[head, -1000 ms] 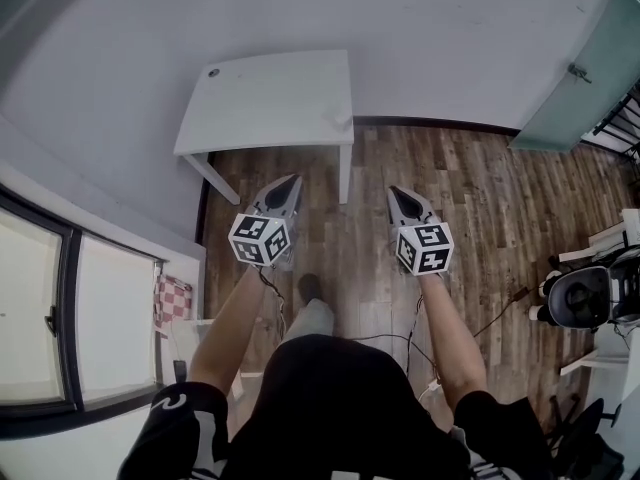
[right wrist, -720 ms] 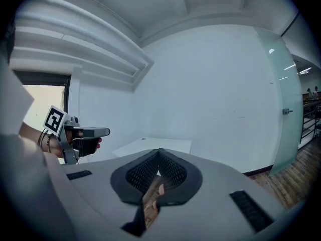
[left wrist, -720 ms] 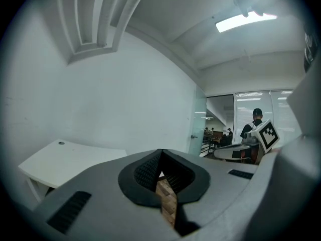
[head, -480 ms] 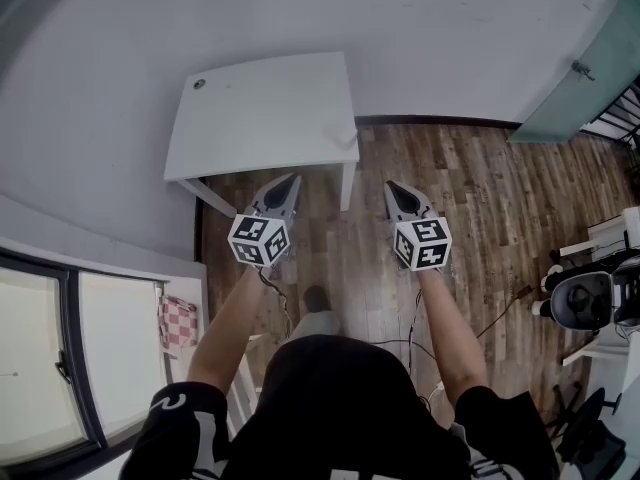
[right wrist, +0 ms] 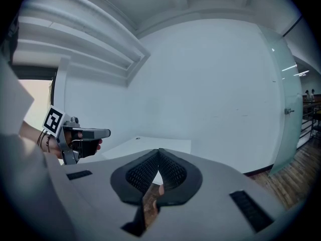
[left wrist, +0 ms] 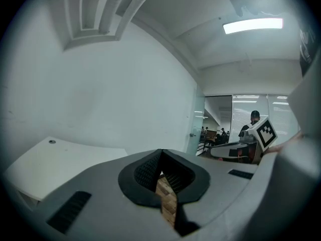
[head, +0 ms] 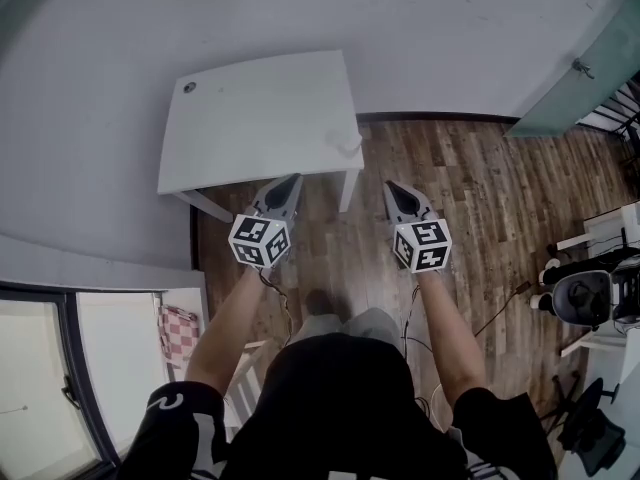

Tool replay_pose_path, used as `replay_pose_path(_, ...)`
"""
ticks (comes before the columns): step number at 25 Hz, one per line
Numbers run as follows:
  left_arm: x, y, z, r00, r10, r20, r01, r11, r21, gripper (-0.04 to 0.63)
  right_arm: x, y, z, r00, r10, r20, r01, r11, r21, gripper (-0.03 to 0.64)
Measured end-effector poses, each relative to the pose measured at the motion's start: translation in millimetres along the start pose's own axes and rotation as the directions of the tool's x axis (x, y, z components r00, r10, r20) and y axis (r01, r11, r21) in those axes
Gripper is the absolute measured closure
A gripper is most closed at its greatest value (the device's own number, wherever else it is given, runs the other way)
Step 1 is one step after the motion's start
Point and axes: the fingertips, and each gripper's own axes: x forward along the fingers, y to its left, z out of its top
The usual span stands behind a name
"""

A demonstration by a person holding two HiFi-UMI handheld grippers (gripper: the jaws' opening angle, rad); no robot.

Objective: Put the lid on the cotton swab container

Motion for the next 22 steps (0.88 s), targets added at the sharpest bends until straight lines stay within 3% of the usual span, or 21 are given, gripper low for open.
replay_pose_path(10, 31.1, 2.7, -3.3, 1.000, 0.000, -0.030, 0.000, 1.000, 0.002, 0.569, 23.0, -28.2, 6.1, 1.000, 0.010, 0.003, -0.010, 1.000, 0.010, 0.603)
replay_pose_path(22, 91.4, -5.8, -0.5, 0.998, 0.053, -0.044, -0.052, 0.998, 0.017, 0.569, 51.6, -87.1, 13.5, 0.997, 0.078, 0.015, -0.078, 0.997, 0.003, 0.603)
